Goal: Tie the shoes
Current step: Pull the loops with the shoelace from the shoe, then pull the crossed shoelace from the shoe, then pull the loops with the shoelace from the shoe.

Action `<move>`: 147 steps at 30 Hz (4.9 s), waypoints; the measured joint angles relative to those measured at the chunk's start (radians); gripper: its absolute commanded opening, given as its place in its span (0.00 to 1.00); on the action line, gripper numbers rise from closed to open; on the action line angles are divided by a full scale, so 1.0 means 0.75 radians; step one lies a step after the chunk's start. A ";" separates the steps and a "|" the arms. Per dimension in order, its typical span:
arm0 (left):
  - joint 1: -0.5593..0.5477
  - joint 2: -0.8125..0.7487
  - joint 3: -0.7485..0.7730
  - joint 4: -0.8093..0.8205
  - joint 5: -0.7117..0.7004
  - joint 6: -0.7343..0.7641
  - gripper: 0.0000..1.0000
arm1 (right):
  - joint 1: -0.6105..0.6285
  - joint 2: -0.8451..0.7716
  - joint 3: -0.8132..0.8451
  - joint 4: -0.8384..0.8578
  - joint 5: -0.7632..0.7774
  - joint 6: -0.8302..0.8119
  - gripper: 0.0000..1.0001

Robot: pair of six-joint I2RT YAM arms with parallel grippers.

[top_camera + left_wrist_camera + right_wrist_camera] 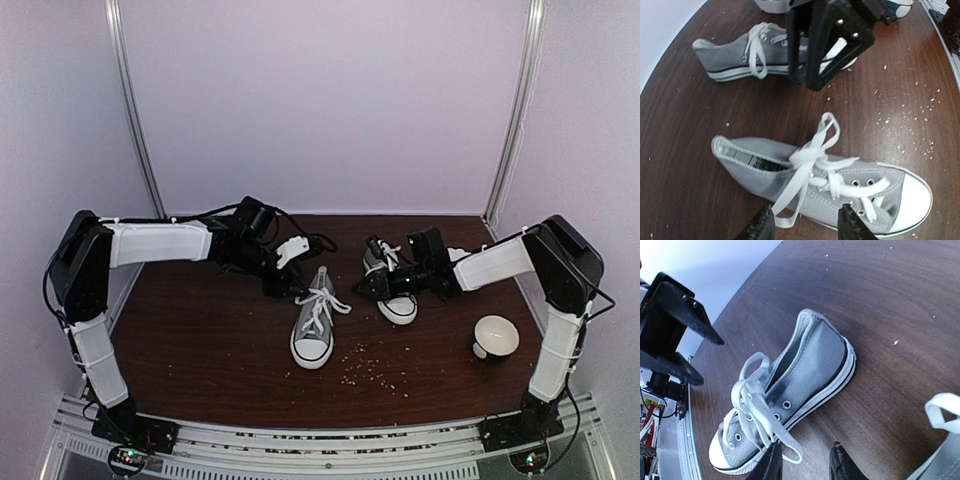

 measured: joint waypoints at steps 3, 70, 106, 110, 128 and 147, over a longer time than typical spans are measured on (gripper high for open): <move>-0.048 0.028 0.080 -0.006 0.015 -0.010 0.43 | -0.016 -0.021 0.038 -0.043 -0.017 -0.042 0.34; -0.087 0.290 0.258 -0.012 0.032 -0.082 0.25 | 0.080 0.045 0.200 -0.388 -0.244 -0.212 0.00; -0.054 0.304 0.158 0.046 0.060 -0.060 0.18 | 0.141 -0.222 -0.124 -0.580 -0.161 -0.182 0.00; -0.054 0.304 0.155 0.045 0.062 -0.053 0.17 | 0.150 -0.214 -0.126 -0.566 -0.151 -0.162 0.00; -0.049 0.304 0.153 0.039 0.063 -0.016 0.17 | 0.135 -0.253 0.198 -0.756 0.346 -0.500 0.43; -0.047 0.304 0.151 0.046 0.073 -0.012 0.17 | 0.080 0.122 0.242 -0.437 0.070 -0.427 0.52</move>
